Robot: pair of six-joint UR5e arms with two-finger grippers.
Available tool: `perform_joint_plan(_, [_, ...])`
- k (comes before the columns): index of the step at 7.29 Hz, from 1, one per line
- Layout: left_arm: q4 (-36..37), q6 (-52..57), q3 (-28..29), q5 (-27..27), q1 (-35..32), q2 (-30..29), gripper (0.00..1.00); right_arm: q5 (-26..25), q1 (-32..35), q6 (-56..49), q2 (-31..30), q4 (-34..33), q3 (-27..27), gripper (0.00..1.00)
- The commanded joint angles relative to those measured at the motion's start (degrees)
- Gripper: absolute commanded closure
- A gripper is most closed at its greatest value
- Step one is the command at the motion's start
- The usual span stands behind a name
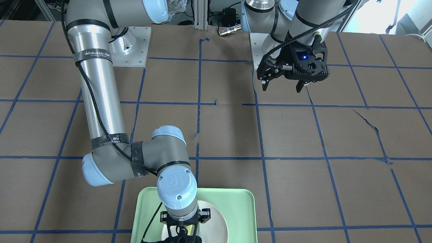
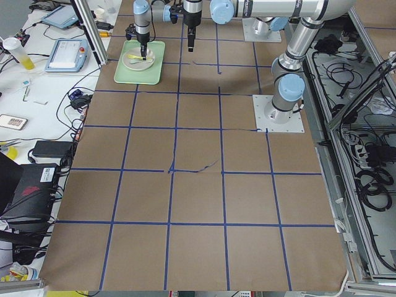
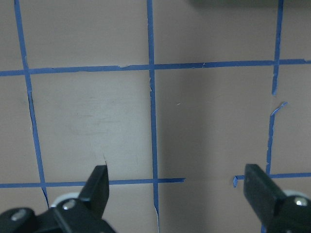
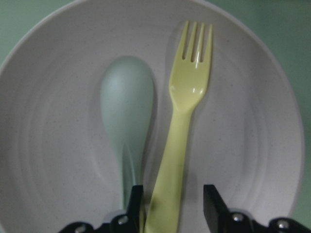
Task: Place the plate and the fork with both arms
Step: 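Lower the right gripper and close it on the yellow fork's handle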
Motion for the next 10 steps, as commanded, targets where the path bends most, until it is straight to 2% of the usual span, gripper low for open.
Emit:
perform_joint_plan(1, [0.0,0.0,0.0,0.0,0.0,0.0,0.0,0.0,-0.1,-0.2,-0.2,0.0,0.2,0.48])
perform_joint_plan(5, [0.0,0.0,0.0,0.1,0.0,-0.1,0.0,0.1,-0.3,-0.6,-0.3,0.0,0.4,0.49])
perform_joint_plan(9, [0.0,0.0,0.0,0.0,0.0,-0.1,0.0,0.2,-0.3,-0.6,0.1,0.0,0.4,0.53])
perform_joint_plan(10, [0.0,0.0,0.0,0.0,0.0,-0.1,0.0,0.2,-0.2,-0.5,0.1,-0.1,0.6,0.57])
